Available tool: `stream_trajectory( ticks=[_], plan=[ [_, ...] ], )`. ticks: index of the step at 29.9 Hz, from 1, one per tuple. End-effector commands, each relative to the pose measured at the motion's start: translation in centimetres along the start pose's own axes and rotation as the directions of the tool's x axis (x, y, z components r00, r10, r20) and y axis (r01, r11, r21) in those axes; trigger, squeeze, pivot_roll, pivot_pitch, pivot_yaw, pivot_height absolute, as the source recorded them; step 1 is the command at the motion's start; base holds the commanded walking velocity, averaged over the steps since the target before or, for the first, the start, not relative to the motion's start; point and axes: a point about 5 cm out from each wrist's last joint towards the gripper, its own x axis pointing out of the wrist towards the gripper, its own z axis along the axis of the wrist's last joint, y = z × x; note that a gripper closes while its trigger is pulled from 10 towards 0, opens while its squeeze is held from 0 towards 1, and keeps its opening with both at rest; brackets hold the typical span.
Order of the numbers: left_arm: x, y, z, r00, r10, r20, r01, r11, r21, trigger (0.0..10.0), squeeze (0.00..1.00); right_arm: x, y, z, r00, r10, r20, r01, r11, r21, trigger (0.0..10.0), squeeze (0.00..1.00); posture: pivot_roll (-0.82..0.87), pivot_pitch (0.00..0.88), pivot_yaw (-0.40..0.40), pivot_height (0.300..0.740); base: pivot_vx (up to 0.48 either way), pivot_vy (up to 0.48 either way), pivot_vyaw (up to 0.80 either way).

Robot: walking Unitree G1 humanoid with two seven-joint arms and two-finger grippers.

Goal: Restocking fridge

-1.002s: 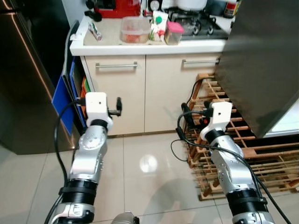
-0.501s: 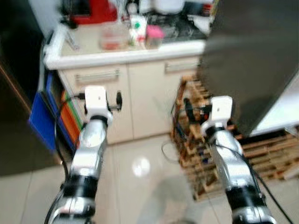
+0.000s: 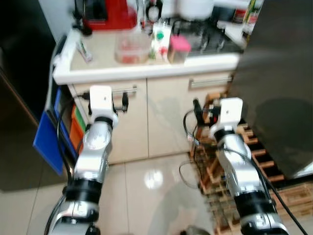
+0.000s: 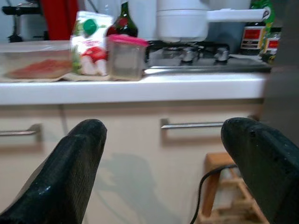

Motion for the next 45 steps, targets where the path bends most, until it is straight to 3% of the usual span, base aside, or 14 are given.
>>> stream_trajectory(
  ticks=[1, 7, 19, 32, 39, 45],
  plan=[
    [0.0, -0.1, 0.6, 1.0, 0.0, 0.031, 0.0, 1.0, 0.005, 10.0, 0.0, 0.6, 0.1, 1.3, 0.999, -0.009, 0.045, 0.008, 1.0, 0.006, 10.0, 0.0, -0.02, 0.0, 0.015, 0.74, 0.48, 0.0, 0.0],
    [-0.3, 0.0, 0.6, 0.999, 0.012, 0.039, -0.012, 1.0, -0.002, 10.0, 0.0, 1.2, 0.7, 2.7, 0.996, -0.003, 0.086, 0.0, 0.999, 0.034, 10.0, 0.0, -0.02, 0.0, 0.011, 0.74, 0.48, 0.0, 0.0],
    [-0.3, 0.1, 0.9, 0.999, 0.016, 0.04, -0.015, 1.0, -0.004, 10.0, 0.0, 2.6, 0.4, 5.1, 0.988, -0.07, 0.137, 0.058, 0.995, 0.087, 10.0, 0.0, -0.01, 0.0, 0.015, 0.74, 0.472, 0.0, 0.0],
    [-1.2, 0.9, 0.8, 0.999, 0.019, 0.031, -0.019, 1.0, 0.006, 10.0, 0.0, 0.8, 1.1, 6.6, 0.983, -0.096, 0.157, 0.081, 0.992, 0.096, 10.0, 0.0, -0.01, 0.0, 0.039, 0.74, 0.029, 0.0, 0.0],
    [-1.4, 0.6, 0.8, 1.0, -0.008, 0.026, 0.008, 1.0, 0.013, 10.0, 0.0, 0.4, 0.9, 6.7, 0.985, -0.13, 0.111, 0.116, 0.986, 0.121, 10.0, 0.0, -0.02, 0.0, 0.052, 0.74, 0.0, 0.0, 0.0],
    [-1.8, 0.7, 0.8, 1.0, -0.017, 0.014, 0.017, 0.999, 0.029, 10.0, 0.0, 0.6, -0.1, 5.2, 0.983, -0.183, 0.021, 0.178, 0.974, 0.141, 10.0, 0.0, 0.0, 0.0, 0.068, 0.74, 0.0, 0.0, 0.0]
  ],
)
